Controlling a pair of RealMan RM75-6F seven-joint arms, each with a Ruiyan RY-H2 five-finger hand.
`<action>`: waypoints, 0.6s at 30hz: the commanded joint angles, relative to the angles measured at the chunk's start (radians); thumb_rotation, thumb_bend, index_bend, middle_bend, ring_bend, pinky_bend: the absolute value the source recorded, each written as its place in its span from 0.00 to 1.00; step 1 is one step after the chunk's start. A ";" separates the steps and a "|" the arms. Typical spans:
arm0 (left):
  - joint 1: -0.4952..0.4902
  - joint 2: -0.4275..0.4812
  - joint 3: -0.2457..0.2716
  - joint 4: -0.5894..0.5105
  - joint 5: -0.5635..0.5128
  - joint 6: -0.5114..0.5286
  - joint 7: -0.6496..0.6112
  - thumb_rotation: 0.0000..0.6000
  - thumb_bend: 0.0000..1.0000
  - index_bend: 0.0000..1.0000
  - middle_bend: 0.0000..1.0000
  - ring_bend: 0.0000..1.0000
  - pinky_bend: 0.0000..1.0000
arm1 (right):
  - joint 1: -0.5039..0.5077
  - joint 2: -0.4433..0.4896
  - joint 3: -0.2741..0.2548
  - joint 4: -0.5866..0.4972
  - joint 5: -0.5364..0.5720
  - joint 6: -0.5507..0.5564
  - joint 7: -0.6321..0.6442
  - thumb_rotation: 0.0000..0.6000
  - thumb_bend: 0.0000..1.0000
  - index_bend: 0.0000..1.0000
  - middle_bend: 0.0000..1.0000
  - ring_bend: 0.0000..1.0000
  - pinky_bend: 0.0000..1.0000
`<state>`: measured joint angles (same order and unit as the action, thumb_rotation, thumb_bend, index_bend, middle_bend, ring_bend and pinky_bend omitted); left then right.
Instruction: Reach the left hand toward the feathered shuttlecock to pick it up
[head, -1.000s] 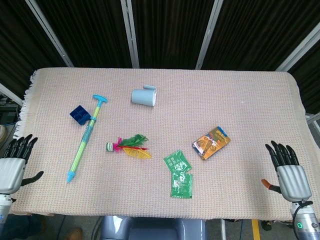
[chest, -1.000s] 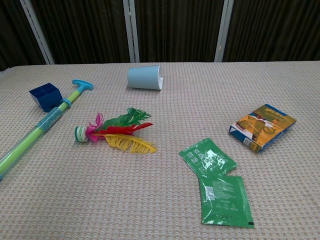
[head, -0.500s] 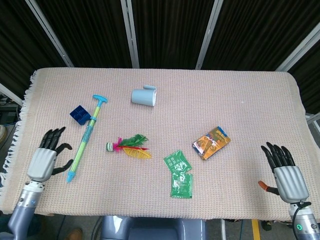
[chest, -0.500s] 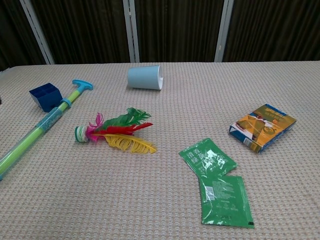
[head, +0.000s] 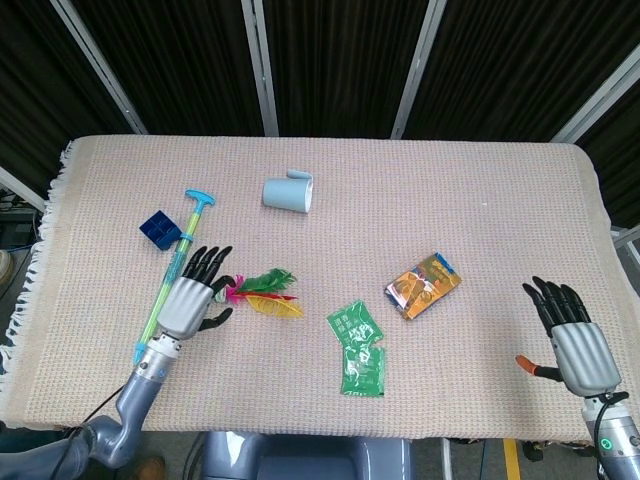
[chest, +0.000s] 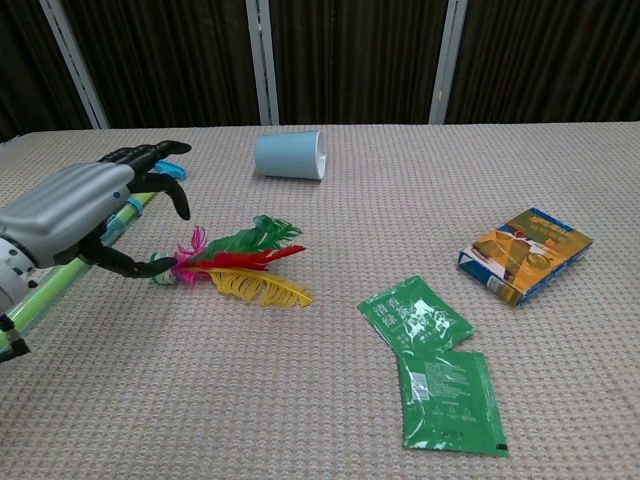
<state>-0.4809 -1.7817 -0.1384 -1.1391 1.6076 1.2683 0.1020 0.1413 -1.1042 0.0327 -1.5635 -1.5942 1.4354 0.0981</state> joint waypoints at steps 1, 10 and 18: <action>-0.035 -0.043 -0.005 0.043 -0.013 -0.032 0.010 1.00 0.21 0.40 0.00 0.00 0.00 | -0.006 0.011 -0.005 -0.005 -0.016 0.019 0.018 1.00 0.06 0.00 0.00 0.00 0.00; -0.126 -0.130 -0.040 0.146 -0.054 -0.107 0.029 1.00 0.22 0.41 0.00 0.00 0.00 | -0.021 0.029 -0.014 0.000 -0.035 0.054 0.064 1.00 0.06 0.00 0.00 0.00 0.00; -0.183 -0.209 -0.038 0.237 -0.067 -0.140 0.003 1.00 0.23 0.43 0.00 0.00 0.00 | -0.028 0.039 -0.019 -0.002 -0.039 0.065 0.080 1.00 0.06 0.00 0.00 0.00 0.00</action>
<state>-0.6528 -1.9795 -0.1752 -0.9118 1.5473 1.1398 0.1125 0.1146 -1.0666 0.0143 -1.5655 -1.6327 1.4984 0.1770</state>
